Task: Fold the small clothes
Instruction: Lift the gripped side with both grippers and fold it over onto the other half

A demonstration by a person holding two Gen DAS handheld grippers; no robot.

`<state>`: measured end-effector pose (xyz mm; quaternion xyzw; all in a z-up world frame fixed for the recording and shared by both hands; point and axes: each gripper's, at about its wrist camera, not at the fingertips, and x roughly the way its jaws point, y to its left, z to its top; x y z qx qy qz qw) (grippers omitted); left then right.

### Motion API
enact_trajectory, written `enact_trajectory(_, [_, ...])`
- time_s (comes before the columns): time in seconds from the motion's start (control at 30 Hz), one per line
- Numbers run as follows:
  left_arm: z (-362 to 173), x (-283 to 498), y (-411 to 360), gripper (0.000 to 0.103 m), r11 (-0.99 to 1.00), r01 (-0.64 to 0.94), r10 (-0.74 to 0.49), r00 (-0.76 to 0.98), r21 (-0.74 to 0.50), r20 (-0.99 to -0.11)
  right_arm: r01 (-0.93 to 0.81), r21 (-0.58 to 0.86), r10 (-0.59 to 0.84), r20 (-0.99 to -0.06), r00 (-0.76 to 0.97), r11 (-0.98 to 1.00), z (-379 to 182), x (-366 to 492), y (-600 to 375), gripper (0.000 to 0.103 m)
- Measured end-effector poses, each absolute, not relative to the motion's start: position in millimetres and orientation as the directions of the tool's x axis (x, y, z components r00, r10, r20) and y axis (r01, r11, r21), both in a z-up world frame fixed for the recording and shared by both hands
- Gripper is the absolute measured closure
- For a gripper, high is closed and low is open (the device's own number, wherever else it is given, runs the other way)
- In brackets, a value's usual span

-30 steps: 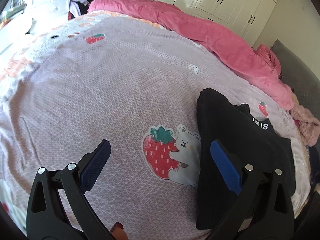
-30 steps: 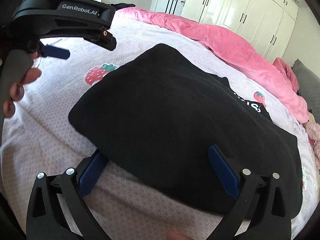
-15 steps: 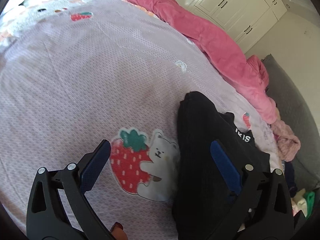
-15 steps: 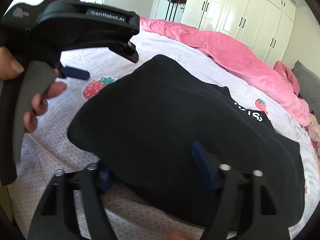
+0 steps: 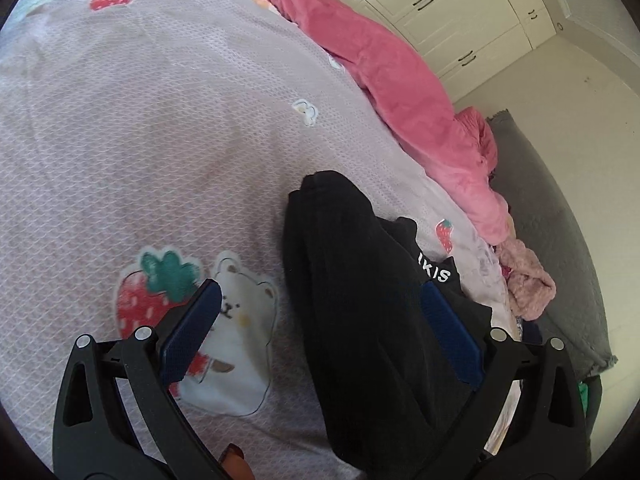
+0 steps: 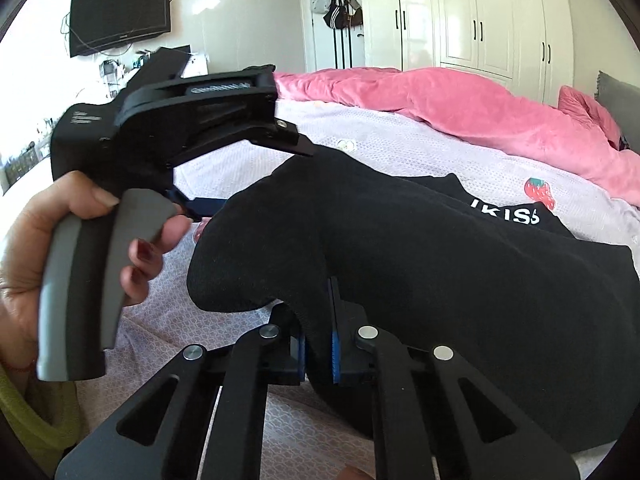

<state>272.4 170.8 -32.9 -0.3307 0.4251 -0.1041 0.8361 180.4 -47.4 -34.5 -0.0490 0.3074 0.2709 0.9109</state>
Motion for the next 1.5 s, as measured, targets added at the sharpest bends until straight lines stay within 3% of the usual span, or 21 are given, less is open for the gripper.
enact_trajectory(0.1, [-39.3,284.7,163.5,0.022,0.753,-0.102,-0.485,0.581,-0.65,-0.653,-0.518,0.089,0.467,-0.581,0.666,0.85,-33.8,178.7,-51.1,0.096])
enact_trajectory(0.17, [-44.0,292.5,156.5,0.04,0.752,-0.093,-0.502,0.561,-0.652,-0.659,-0.517,0.097,0.47,-0.58,0.666,0.851,-35.2,182.0,-54.4,0.096])
enact_trajectory(0.3, [-53.2,301.5,144.3,0.053,0.748,-0.069,-0.533,0.53,-0.66,-0.66,-0.511,0.119,0.478,-0.576,0.663,0.852,-35.2,182.9,-59.1,0.096])
enact_trajectory(0.37, [-55.2,301.9,141.6,0.071,0.75,-0.055,-0.539,0.526,-0.659,-0.658,-0.512,0.122,0.481,-0.577,0.66,0.85,-36.2,184.8,-59.8,0.096])
enact_trajectory(0.47, [-55.1,300.9,142.4,0.087,0.724,-0.039,-0.565,0.538,-0.688,-0.625,-0.512,0.122,0.481,-0.575,0.662,0.85,-36.0,183.1,-59.5,0.096])
enact_trajectory(0.93, [4.7,271.5,100.4,0.09,0.726,0.075,-0.569,0.623,-0.683,-0.537,-0.459,0.127,0.455,-0.509,0.731,0.879,-15.4,158.8,-96.2,0.096])
enact_trajectory(1.5, [40.6,279.7,-3.0,0.09,0.819,0.085,-0.502,0.586,-0.567,-0.636,-0.293,0.288,0.403,-0.491,0.773,0.912,-0.5,155.7,-193.0,0.096])
